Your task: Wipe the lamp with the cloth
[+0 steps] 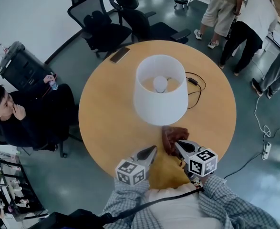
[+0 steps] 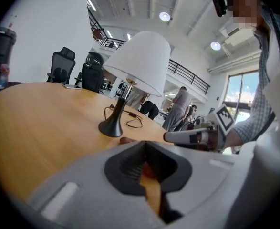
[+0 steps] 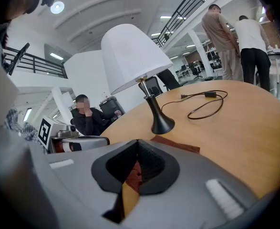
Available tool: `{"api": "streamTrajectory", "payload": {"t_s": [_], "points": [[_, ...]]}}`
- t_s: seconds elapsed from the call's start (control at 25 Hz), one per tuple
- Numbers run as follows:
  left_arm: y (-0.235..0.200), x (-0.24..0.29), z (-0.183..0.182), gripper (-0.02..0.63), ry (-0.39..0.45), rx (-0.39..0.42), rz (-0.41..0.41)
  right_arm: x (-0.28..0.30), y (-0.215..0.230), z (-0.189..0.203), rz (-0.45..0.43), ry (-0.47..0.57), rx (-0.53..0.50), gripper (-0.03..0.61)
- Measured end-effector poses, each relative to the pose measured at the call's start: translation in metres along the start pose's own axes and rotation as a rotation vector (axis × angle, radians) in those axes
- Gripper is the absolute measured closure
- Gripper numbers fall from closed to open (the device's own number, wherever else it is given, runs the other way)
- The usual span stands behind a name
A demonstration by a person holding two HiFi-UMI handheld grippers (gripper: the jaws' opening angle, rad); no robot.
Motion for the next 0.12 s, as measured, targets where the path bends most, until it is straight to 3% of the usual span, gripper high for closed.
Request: {"api": "streamTrajectory", "payload": {"t_s": [0.12], "points": [[-0.0001, 0.0005, 0.0008, 0.614, -0.005, -0.002, 0.003, 0.0009, 0.0002, 0.0002, 0.001, 0.002, 0.001, 0.574]]}}
Point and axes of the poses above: the fingertips, and each gripper's own axes: x forward along the fingers, y to its right, z out of its underside, the point moved 4 cm from there along -x, backward along the fingers, and after that the axes turned 5 degrees about -x, right-handed, at the moved point
